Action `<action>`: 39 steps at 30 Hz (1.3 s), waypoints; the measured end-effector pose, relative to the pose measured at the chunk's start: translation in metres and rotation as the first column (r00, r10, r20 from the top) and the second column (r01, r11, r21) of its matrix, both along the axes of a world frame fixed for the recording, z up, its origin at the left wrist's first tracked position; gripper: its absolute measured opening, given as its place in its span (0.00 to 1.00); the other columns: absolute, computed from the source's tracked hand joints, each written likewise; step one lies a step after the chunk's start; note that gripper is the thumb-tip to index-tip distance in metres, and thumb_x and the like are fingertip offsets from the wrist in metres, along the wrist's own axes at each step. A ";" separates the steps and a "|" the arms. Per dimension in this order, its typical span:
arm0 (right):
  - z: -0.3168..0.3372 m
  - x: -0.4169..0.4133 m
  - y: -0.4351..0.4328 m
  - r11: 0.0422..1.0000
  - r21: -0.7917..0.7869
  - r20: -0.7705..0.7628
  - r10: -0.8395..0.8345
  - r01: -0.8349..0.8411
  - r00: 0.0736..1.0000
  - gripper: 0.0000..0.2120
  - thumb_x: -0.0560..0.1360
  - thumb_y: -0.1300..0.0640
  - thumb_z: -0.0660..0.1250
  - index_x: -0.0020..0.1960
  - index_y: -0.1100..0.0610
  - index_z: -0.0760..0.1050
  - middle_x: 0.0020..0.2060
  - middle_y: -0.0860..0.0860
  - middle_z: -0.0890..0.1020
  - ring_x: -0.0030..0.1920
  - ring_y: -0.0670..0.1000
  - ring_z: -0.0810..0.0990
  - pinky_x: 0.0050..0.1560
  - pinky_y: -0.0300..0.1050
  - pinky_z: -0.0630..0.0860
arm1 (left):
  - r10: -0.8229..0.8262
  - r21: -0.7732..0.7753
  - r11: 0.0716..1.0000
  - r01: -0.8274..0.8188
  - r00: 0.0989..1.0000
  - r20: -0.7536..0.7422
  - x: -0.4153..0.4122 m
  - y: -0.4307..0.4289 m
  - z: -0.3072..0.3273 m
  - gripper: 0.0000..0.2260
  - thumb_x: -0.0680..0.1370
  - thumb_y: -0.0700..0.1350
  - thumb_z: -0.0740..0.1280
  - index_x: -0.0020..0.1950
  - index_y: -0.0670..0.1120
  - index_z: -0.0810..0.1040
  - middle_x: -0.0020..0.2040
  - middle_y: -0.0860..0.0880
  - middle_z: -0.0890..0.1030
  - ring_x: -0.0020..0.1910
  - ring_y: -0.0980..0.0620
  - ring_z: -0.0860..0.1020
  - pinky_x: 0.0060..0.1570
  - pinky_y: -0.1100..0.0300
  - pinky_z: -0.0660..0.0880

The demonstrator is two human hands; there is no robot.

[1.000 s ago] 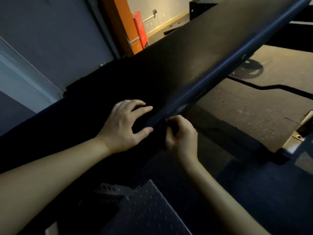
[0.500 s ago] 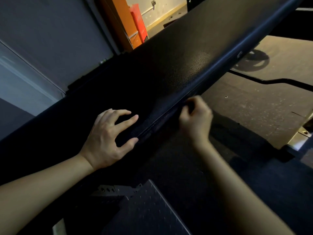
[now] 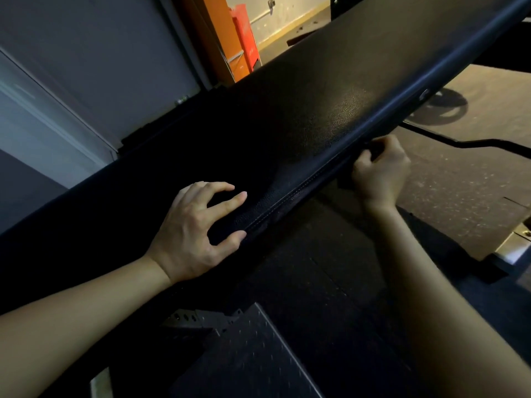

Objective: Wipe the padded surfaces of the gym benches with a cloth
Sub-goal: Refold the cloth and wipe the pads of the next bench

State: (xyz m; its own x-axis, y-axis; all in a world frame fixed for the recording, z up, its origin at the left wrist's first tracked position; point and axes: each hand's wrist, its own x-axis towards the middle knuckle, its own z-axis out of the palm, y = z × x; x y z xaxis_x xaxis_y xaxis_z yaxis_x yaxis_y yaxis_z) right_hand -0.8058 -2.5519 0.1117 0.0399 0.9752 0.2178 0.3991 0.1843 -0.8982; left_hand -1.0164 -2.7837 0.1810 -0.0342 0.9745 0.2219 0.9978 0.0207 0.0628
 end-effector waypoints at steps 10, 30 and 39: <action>-0.004 -0.013 -0.061 0.969 0.138 0.031 0.204 -0.207 0.978 0.06 0.75 0.64 0.66 0.51 0.58 0.79 0.45 0.54 0.82 0.46 0.55 0.81 0.49 0.57 0.80 | -0.010 0.011 1.000 0.010 1.000 0.004 0.000 0.000 -0.001 0.27 0.76 0.61 0.66 0.72 0.50 0.78 0.70 0.50 0.74 0.69 0.47 0.72 0.74 0.50 0.60; 0.001 -0.013 -0.027 1.000 -0.009 -0.089 -0.010 0.009 0.996 0.04 0.78 0.62 0.66 0.52 0.57 0.77 0.45 0.52 0.82 0.46 0.51 0.82 0.50 0.54 0.82 | -0.011 0.003 1.000 0.011 1.000 -0.002 -0.001 0.000 -0.002 0.28 0.76 0.61 0.66 0.72 0.49 0.78 0.70 0.49 0.74 0.69 0.47 0.72 0.73 0.46 0.62; 0.007 -0.016 -0.079 0.972 0.046 -0.119 0.232 -0.228 0.965 0.03 0.77 0.60 0.67 0.49 0.54 0.78 0.44 0.48 0.82 0.44 0.49 0.81 0.48 0.54 0.81 | -0.012 0.009 1.000 0.012 1.000 -0.013 -0.001 0.001 -0.001 0.27 0.76 0.61 0.66 0.72 0.49 0.78 0.70 0.48 0.75 0.69 0.45 0.72 0.71 0.42 0.65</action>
